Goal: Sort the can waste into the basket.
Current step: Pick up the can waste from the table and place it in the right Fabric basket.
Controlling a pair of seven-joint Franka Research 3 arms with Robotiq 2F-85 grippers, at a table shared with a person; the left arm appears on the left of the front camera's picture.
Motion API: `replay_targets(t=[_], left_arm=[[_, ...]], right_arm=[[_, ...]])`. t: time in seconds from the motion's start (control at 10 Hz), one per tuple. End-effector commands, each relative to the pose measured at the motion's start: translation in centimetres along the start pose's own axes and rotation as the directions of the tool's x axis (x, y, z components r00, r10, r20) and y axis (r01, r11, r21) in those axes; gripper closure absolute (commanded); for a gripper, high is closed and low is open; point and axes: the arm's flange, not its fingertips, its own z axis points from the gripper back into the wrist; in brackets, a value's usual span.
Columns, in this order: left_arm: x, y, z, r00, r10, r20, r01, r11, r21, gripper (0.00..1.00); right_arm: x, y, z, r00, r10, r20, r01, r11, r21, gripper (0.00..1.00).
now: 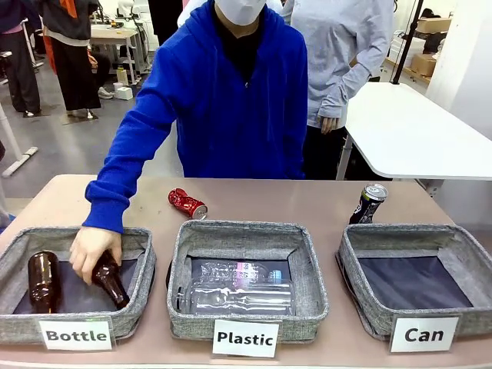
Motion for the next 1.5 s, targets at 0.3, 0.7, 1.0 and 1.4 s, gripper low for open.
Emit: replay_targets(t=[0.3, 0.7, 1.0, 1.4], left_arm=[[-2.2, 8.3, 5.5, 0.999, 0.032, 0.015, -0.028, 0.981, -0.194, 0.00], [-1.5, 8.9, 5.0, 0.998, 0.055, 0.007, -0.053, 0.977, -0.204, 0.00], [1.8, 0.5, 0.6, 0.995, 0.102, 0.007, -0.102, 0.994, 0.029, 0.00], [8.7, -10.7, -12.8, 0.988, 0.069, -0.138, 0.002, 0.887, 0.462, 0.00]], right_arm=[[0.2, 0.1, -0.1, 1.000, 0.025, 0.017, -0.026, 0.999, 0.019, 0.00], [0.2, 0.1, -0.1, 1.000, 0.025, 0.017, -0.026, 0.999, 0.019, 0.00], [0.2, 0.1, -0.1, 1.000, 0.025, 0.017, -0.026, 0.999, 0.019, 0.00], [0.2, 0.1, -0.1, 1.000, 0.025, 0.017, -0.026, 0.999, 0.019, 0.00]])
